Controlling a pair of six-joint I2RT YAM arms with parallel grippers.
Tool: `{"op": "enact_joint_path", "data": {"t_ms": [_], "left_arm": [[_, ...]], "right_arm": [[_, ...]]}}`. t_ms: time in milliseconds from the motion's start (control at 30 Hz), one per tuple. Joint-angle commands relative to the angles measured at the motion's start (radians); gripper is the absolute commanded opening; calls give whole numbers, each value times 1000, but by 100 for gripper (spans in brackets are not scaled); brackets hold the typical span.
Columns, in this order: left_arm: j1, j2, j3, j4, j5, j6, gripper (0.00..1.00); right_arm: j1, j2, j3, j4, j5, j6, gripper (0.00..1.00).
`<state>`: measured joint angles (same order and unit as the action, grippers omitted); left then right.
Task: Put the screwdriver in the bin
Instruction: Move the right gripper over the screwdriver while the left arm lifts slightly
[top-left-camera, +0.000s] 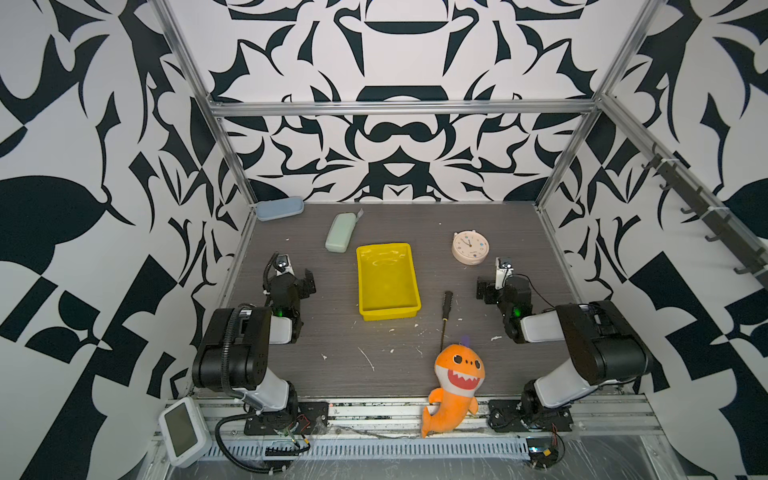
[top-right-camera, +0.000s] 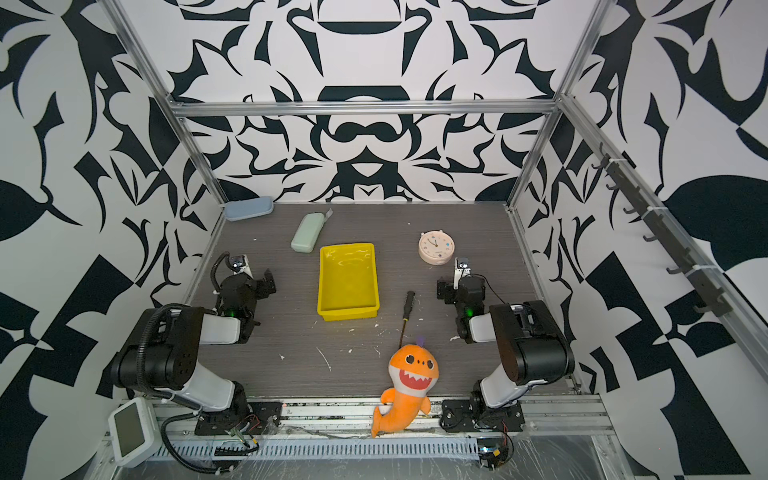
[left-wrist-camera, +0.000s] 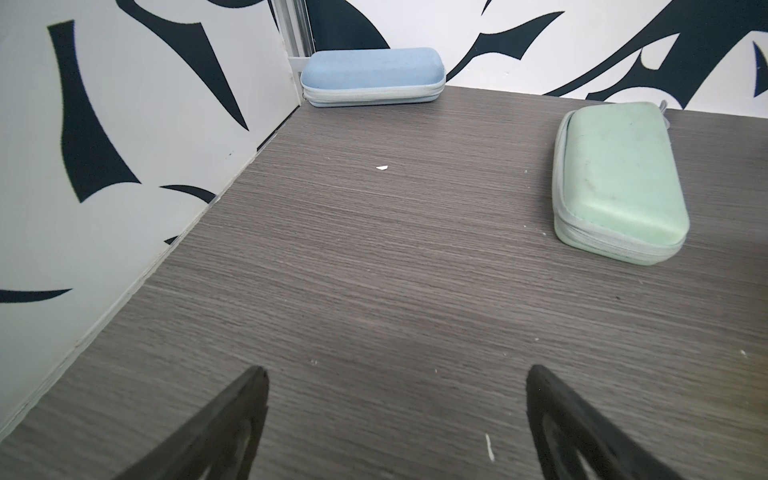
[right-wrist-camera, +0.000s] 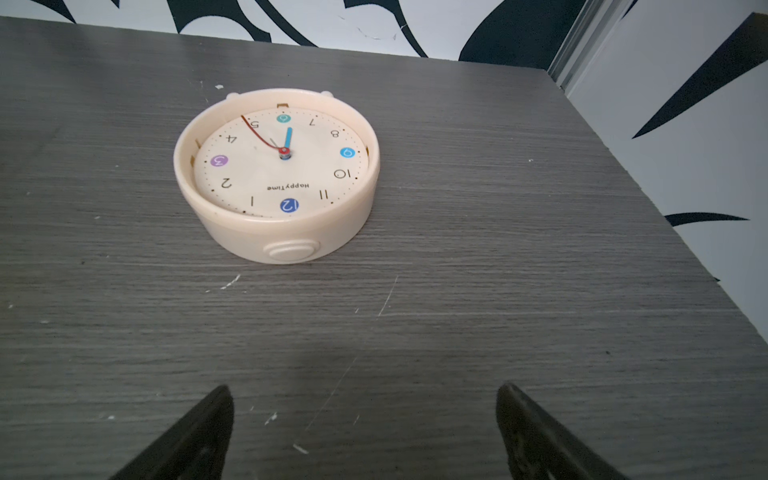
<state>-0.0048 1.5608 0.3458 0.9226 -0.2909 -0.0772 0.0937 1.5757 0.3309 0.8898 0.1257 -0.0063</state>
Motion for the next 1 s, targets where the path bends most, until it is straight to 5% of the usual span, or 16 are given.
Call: {"op": "enact_joint_path", "data": {"t_ms": [0,100,233,400,467,600,767,867,967], "left_arm": [[6,-5,15,21,7,-1,99],[6,-9,5,34,2,-10,99],[4,-25,-36,95,30,3,99],[2,-57,-43,96,66,26,99],[3,-144,-4,-62,66,20,99],[1,-389,228,-693,27,-127,99],[-5,-551,430,-1127,131,-269,99],[-5,-603,507,-1316,130,-378,99],[-5,-635,546,-1433,204,-381,99]], "right_arm": [[23,-62,-40,115,-6,-34,100],[93,-258,-74,22,108,-58,100],[100,-583,100,-578,79,18,100],[100,-709,232,-794,105,194,100],[100,-706,351,-988,133,312,100],[100,-613,632,-1411,87,394,100],[98,-435,949,-1786,-74,252,100],[88,-382,955,-1830,49,469,100],[-7,-367,848,-1627,-325,469,100]]}}
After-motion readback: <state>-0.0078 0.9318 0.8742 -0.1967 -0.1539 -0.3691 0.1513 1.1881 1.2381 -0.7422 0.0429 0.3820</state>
